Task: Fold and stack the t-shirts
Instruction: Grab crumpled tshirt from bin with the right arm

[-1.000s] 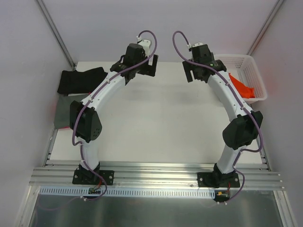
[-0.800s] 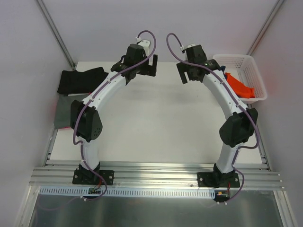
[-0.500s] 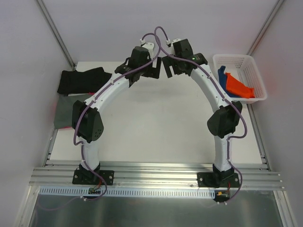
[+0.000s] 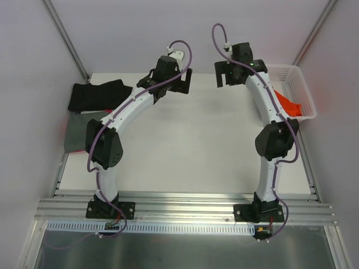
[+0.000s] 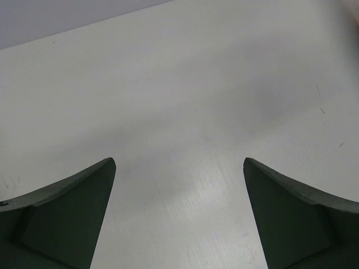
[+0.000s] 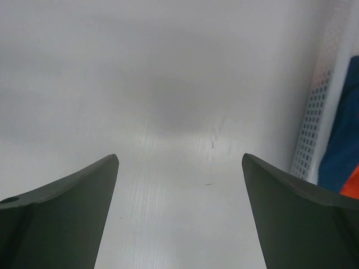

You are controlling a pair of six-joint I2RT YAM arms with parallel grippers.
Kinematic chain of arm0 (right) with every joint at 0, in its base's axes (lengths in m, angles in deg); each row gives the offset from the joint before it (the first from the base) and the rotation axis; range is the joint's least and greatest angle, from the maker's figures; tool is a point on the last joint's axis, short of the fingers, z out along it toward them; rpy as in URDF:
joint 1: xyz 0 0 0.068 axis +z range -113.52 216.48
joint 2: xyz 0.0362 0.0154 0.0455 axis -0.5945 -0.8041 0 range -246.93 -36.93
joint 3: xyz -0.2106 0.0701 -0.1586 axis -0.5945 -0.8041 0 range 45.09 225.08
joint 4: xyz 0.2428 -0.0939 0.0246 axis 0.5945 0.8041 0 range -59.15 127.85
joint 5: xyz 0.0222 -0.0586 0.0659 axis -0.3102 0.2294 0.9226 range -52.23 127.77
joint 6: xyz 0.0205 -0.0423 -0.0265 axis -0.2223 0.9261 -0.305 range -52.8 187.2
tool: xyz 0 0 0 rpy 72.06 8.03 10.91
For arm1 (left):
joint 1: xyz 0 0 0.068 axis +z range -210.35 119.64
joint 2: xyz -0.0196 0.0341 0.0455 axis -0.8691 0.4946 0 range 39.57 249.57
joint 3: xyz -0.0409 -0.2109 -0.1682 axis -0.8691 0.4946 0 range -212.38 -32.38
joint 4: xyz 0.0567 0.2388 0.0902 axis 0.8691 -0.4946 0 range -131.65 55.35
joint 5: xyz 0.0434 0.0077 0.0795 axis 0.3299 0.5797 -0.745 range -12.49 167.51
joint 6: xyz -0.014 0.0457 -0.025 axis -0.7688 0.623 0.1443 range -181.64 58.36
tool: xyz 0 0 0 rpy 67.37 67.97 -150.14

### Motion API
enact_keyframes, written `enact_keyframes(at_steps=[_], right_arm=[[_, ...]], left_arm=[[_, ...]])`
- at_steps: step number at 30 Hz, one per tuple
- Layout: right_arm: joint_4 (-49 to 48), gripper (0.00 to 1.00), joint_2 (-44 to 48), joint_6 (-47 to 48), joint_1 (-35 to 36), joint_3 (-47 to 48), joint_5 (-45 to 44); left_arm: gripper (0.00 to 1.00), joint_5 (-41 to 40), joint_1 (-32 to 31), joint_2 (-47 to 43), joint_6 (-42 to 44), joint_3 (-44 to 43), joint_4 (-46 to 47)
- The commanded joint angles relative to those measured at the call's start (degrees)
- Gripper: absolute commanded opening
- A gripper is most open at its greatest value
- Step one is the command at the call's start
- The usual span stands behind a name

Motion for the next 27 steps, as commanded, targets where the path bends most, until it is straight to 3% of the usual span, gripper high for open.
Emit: enact_keyframes(at_steps=[1, 9, 12, 17, 27], right_arm=[[2.3, 0.97, 3.8, -3.4, -8.3, 1.0, 7.3], [3.5, 0.97, 2.1, -2.7, -20.8, -1.9, 16.4], [3.7, 0.97, 1.1, -2.9, -25.2, -2.2, 19.2], [3.4, 0.99, -2.1, -2.7, -30.5, -1.3, 19.4], [2.0, 0.95, -9.1, -3.5, -37.8, 2.3, 19.6]], left_arm=[[0.99, -0.4, -0.2, -0.7, 1.2, -1.3, 1.6], [0.99, -2.1, 2.2, -2.3, 2.5, 1.4, 1.2], [0.99, 1.8, 4.3, -3.1, 1.5, 1.4, 0.0], [0.99, 15.6, 8.1, -2.7, 0.9, -0.9, -1.0], [0.99, 18.7, 9.1, 2.0, 5.6, -5.0, -4.9]])
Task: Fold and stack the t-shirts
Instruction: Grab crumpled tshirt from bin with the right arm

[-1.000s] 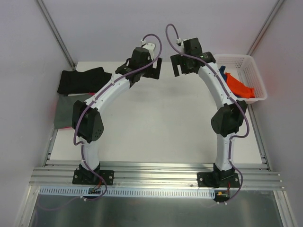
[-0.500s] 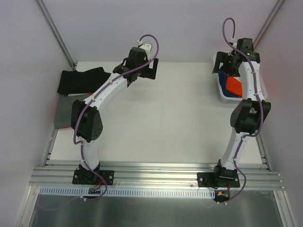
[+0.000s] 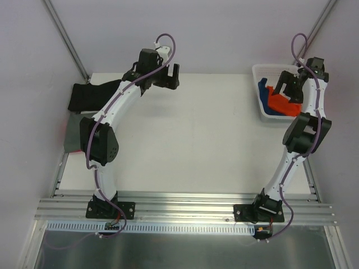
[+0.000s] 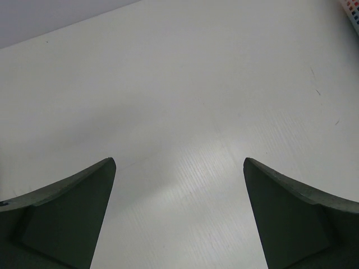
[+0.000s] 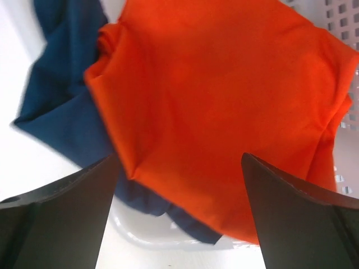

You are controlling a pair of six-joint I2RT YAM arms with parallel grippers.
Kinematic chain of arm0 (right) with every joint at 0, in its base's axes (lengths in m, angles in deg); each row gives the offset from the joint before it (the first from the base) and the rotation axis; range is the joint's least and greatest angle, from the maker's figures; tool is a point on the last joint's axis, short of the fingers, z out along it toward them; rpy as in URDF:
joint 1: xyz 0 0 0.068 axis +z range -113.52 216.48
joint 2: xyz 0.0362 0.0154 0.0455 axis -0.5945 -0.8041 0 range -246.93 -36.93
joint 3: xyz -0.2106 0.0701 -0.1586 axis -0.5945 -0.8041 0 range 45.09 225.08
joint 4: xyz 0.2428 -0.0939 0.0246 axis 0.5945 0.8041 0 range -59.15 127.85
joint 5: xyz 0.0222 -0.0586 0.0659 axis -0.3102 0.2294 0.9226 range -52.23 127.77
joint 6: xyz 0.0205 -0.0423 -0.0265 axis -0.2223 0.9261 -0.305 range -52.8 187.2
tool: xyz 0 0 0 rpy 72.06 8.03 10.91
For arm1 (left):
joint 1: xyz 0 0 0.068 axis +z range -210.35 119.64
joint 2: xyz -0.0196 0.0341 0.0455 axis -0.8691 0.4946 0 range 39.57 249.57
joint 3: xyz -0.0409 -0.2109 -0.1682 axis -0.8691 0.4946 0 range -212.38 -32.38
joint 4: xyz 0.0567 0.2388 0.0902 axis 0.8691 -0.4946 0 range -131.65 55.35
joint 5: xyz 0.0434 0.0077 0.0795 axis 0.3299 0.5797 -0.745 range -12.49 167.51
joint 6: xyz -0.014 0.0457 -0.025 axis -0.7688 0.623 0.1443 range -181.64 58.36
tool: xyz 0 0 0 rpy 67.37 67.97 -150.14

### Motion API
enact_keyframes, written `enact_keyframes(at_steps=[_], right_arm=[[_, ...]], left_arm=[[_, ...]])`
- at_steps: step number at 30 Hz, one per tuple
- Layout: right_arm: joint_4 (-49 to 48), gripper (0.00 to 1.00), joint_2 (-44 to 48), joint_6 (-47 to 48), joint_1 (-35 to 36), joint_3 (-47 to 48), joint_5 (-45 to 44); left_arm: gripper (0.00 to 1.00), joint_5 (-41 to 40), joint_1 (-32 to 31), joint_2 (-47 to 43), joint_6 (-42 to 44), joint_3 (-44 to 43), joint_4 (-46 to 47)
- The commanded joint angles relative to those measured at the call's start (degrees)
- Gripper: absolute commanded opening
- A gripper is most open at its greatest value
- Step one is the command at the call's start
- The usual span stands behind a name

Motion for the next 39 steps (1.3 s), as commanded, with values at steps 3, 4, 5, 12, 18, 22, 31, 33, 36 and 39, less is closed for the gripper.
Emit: enact_keyframes(at_steps=[3, 4, 5, 12, 18, 22, 31, 33, 36, 39], right_arm=[[-1.0, 0.94, -3.9, -0.3, -2.2, 4.8, 1.2], [-1.1, 0.94, -4.6, -0.3, -2.4, 5.3, 1.2], [-1.3, 0.94, -5.2, -0.4, -2.6, 5.9, 1.6], [-1.9, 0.93, -8.7, -1.0, -3.7, 8.3, 1.7], [-2.0, 0.92, -9.5, 0.5, -4.1, 9.0, -1.0], [-0.6, 0.93, -6.5, 0.5, -4.4, 6.8, -2.6], [3.0, 0.93, 2.5, 2.1, -5.5, -6.7, 1.2], [2.8, 0.89, 3.0, 2.3, -5.5, -8.9, 1.5], [2.5, 0.47, 3.3, 2.7, -5.5, -10.4, 3.2], [3.2, 0.01, 3.5, 1.7, -5.3, -8.7, 3.2]], left_arm=[[0.99, 3.8, -0.3, 3.5, 3.0, -7.2, -4.5], [0.99, 4.0, -0.4, 3.9, 3.1, -7.7, -4.7], [0.99, 3.9, -0.6, 4.3, 4.4, -8.1, -4.9], [0.99, 2.0, -2.1, 4.6, 6.2, -8.2, -6.2], [0.99, 1.2, -2.6, 4.5, 6.6, -7.6, -6.5], [0.99, 1.5, -2.6, 4.7, 6.1, -8.4, -6.5], [0.99, 3.2, -2.7, 4.2, 3.8, -8.9, -6.5], [0.99, 4.5, -2.7, 4.2, 3.7, -9.1, -6.4], [0.99, 5.3, -2.7, 4.4, 1.8, -9.4, -6.3], [0.99, 5.5, -2.7, 4.9, 0.7, -9.6, -6.4]])
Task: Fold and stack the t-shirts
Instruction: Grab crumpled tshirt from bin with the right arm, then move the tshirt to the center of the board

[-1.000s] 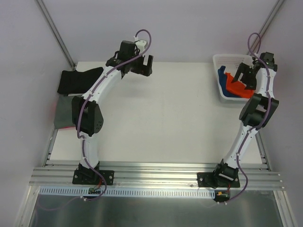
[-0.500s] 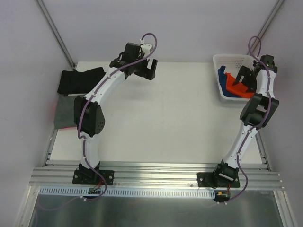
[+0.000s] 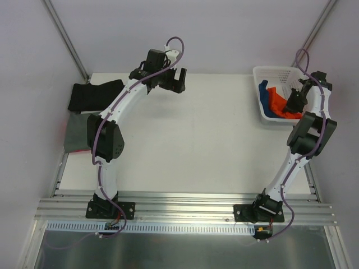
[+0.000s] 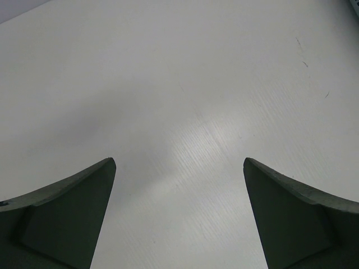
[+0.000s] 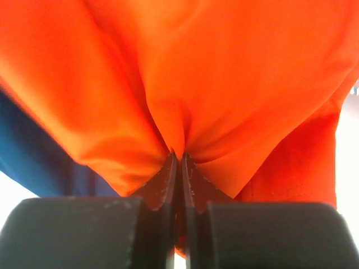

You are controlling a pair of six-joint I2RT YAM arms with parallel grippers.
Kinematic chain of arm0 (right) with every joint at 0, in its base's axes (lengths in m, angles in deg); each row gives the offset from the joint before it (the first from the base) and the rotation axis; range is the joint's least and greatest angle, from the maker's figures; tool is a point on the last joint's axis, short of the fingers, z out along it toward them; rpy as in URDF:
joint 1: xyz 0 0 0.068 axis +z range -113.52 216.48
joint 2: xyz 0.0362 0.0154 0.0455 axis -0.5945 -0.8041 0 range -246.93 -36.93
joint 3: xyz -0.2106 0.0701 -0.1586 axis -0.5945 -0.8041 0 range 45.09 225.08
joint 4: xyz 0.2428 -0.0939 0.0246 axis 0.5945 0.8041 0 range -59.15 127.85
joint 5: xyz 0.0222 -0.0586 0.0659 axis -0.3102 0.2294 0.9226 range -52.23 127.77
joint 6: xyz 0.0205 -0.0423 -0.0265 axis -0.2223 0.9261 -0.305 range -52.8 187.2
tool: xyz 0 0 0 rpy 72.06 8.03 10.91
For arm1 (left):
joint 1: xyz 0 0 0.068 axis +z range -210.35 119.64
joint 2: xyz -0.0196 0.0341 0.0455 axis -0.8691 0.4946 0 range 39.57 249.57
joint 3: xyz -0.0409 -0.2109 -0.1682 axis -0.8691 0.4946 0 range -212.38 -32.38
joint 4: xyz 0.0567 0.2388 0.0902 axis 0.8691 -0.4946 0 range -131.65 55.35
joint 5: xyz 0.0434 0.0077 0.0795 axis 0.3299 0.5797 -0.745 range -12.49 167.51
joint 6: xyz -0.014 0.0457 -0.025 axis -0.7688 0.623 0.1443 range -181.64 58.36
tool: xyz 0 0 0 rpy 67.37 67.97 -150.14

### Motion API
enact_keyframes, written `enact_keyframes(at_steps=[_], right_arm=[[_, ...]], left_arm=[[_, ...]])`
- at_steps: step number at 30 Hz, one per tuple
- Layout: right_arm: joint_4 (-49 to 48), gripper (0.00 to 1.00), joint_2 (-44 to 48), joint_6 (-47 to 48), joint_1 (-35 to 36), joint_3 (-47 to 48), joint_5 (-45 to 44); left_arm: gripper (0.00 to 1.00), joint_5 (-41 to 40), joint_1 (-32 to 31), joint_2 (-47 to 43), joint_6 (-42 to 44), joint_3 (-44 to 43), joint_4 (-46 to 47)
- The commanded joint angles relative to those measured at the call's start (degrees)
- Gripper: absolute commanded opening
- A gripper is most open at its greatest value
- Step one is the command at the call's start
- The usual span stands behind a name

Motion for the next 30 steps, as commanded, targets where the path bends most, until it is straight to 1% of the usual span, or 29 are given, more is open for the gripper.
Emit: enact_keyframes(at_steps=[1, 8, 11, 12, 16, 19, 20, 22, 23, 25, 26, 27, 30], right_arm=[[2.0, 0.01, 4.0, -0.7, -0.1, 1.4, 1.6], [1.6, 0.01, 8.3, -2.1, 0.7, 6.5, 5.7], [1.0, 0.01, 9.8, -4.5, 0.7, 9.1, 8.6], [0.3, 0.01, 10.2, -7.2, 0.7, 11.1, 9.5], [-3.8, 0.01, 12.0, -10.8, 2.1, 15.4, 15.3], [-6.4, 0.01, 13.3, -11.9, 5.2, 18.2, 18.9], [-8.1, 0.01, 13.7, -12.5, 7.0, 18.4, 20.0], [-9.3, 0.01, 14.4, -13.9, 9.3, 19.0, 22.0], [-10.1, 0.01, 14.9, -14.4, 11.7, 19.1, 22.7], [-11.1, 0.00, 15.3, -15.3, 14.4, 19.2, 24.8], [-12.3, 0.01, 15.4, -17.5, 17.5, 19.3, 25.5], [-13.0, 0.00, 15.1, -18.3, 19.1, 19.7, 26.4], [-16.4, 0.01, 14.3, -21.5, 25.3, 23.7, 29.2]], left_arm=[[0.99, 2.0, -0.1, -0.2, -2.3, -2.6, 0.4], [0.99, 3.0, 0.3, 1.3, -3.9, -3.7, 0.5], [0.99, 3.0, 0.5, 1.0, -4.1, -3.4, 0.4], [0.99, 2.7, 0.6, 0.9, -4.1, -3.1, 0.4], [0.99, 0.8, 0.9, 0.8, -3.6, -2.9, 0.4], [0.99, -2.1, 1.8, 0.1, -4.0, -3.5, 0.6], [0.99, -5.7, 2.2, 0.0, -4.4, -3.8, 0.8], [0.99, -8.5, 4.4, -0.4, -6.3, -4.4, 0.9], [0.99, -10.9, 5.1, -0.5, -6.5, -4.9, 0.9], [0.99, -12.7, 6.6, -0.8, -7.0, -5.7, 1.1], [0.99, -14.9, 8.7, -0.9, -7.4, -6.1, 1.2], [0.99, -15.3, 9.7, -1.2, -7.4, -6.3, 1.4], [0.99, -18.0, 12.4, -1.5, -6.6, -7.0, 2.0]])
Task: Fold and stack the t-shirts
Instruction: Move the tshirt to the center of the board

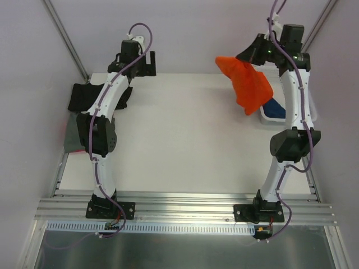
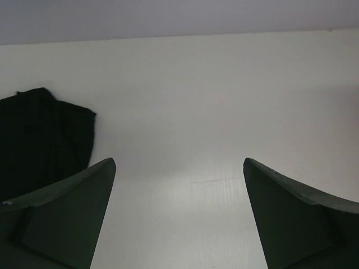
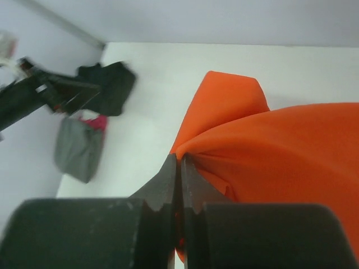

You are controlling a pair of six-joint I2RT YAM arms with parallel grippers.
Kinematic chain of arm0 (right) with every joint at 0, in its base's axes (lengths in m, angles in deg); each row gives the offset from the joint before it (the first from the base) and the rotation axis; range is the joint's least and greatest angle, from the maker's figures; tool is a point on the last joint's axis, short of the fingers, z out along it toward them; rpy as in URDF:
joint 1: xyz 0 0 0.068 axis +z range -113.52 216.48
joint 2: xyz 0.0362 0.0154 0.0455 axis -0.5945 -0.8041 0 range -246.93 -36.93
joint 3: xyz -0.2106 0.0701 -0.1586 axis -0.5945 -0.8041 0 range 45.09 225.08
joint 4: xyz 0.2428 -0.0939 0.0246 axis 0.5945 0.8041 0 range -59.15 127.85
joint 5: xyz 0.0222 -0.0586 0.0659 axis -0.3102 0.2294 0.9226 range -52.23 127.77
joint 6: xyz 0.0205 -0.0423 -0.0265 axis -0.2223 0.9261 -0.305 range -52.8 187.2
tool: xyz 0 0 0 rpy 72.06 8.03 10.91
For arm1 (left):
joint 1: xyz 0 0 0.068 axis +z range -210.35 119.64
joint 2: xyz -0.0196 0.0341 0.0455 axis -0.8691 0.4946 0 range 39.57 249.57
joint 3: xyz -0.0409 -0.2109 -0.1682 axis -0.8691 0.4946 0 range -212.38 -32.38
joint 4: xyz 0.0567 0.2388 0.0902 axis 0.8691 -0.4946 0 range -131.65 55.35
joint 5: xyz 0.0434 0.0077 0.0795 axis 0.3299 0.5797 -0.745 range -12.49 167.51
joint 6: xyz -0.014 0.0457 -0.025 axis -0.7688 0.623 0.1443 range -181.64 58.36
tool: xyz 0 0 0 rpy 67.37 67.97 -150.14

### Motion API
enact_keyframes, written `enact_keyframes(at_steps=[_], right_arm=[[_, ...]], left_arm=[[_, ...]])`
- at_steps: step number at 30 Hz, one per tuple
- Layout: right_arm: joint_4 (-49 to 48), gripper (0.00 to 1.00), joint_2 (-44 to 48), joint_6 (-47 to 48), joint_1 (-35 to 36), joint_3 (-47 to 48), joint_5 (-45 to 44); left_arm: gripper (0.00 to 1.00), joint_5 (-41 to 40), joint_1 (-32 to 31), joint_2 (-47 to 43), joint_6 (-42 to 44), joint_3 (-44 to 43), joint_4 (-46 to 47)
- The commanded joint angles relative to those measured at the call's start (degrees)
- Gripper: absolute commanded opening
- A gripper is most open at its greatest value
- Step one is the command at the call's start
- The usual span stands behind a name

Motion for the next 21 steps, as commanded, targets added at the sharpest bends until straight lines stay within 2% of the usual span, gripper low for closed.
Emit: enact_keyframes(at_steps=[1, 4, 7, 11, 12, 13, 14, 19, 21], right_arm=[[-10.3, 0.01, 2.2, -7.1, 6.0, 5.9, 8.5], [-13.3, 0.01, 3.4, -10.8, 9.5, 6.4, 9.6], [-12.0, 0.01, 5.6, -11.2, 9.9, 0.2, 11.6], [-7.0, 0.01, 5.8, -7.3, 6.7, -8.9, 10.0], [-5.2, 0.09, 5.3, -6.2, 6.0, -10.1, 8.2], [-2.2, 0.25, 4.1, -3.2, 5.3, -10.5, 7.5], [-0.1, 0.45, 3.4, -1.6, 4.3, -10.3, 6.5], [1.7, 0.66, 3.5, 0.6, 1.7, -13.1, 3.5], [1.6, 0.69, 3.8, 0.6, 2.2, -12.8, 4.6]], left_arm=[[0.99, -6.6, 3.1, -3.6, -0.1, -2.8, 1.7], [0.99, -9.3, 4.1, -4.9, 0.6, -2.8, 2.4], [0.99, -10.6, 4.4, -5.7, 1.6, -2.5, 2.7], [0.99, -10.1, 4.6, -5.8, 1.5, -1.9, 2.7], [0.99, -9.9, 4.5, -5.6, 1.4, -1.9, 2.7], [0.99, -9.7, 4.5, -5.5, 1.3, -1.9, 2.7], [0.99, -9.6, 4.4, -5.4, 1.2, -2.0, 2.7], [0.99, -9.8, 4.4, -5.1, 1.8, -2.7, 2.9], [0.99, -10.2, 4.4, -5.0, 2.3, -2.7, 3.1]])
